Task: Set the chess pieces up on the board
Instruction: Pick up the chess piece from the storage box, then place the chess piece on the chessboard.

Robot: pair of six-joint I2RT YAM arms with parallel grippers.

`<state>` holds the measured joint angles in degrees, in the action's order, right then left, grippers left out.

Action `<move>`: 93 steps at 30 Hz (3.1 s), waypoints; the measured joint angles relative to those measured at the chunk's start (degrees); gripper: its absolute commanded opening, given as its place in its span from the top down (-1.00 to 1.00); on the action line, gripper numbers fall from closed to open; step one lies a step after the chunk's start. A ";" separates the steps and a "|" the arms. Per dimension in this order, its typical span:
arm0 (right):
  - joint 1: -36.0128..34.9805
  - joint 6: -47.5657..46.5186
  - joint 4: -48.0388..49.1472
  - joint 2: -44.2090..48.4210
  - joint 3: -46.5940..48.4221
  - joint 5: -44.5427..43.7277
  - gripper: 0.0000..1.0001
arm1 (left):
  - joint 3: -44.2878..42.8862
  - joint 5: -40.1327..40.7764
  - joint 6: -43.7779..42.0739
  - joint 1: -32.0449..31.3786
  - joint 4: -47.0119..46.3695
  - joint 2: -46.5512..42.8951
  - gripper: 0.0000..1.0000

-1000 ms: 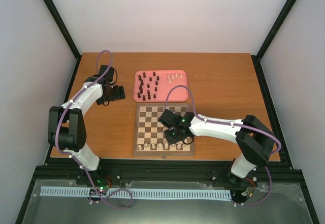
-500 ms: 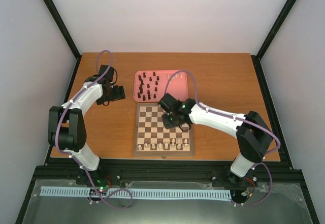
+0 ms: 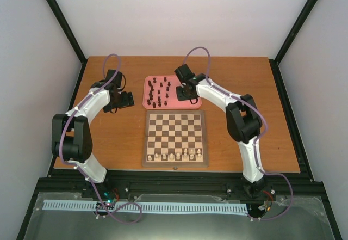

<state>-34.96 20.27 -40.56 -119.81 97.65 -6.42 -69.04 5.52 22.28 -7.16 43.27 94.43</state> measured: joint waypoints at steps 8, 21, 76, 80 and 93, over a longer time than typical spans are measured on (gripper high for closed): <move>3.21 -4.13 0.59 -11.82 13.09 2.34 0.22 | 0.00 0.07 0.00 0.00 0.00 0.00 -0.99; 4.17 -5.95 -1.51 -22.45 28.59 2.75 0.23 | -0.02 0.74 -0.02 0.00 0.04 0.81 -0.99; 5.09 -7.37 -1.40 -16.13 16.83 1.92 0.87 | -1.07 1.16 -0.02 0.00 0.09 3.21 -0.99; 2.97 -7.26 -0.33 -6.64 7.48 1.42 0.88 | -1.07 0.98 -0.02 0.00 0.07 2.56 -0.99; -15.89 0.90 0.46 19.32 -21.77 1.70 0.87 | -1.07 0.63 -0.02 0.00 0.04 2.34 -0.99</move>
<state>-50.85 21.17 -40.10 -100.49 75.88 -4.71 -70.11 6.15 22.26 -7.16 43.31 96.77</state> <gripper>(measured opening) 0.100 0.997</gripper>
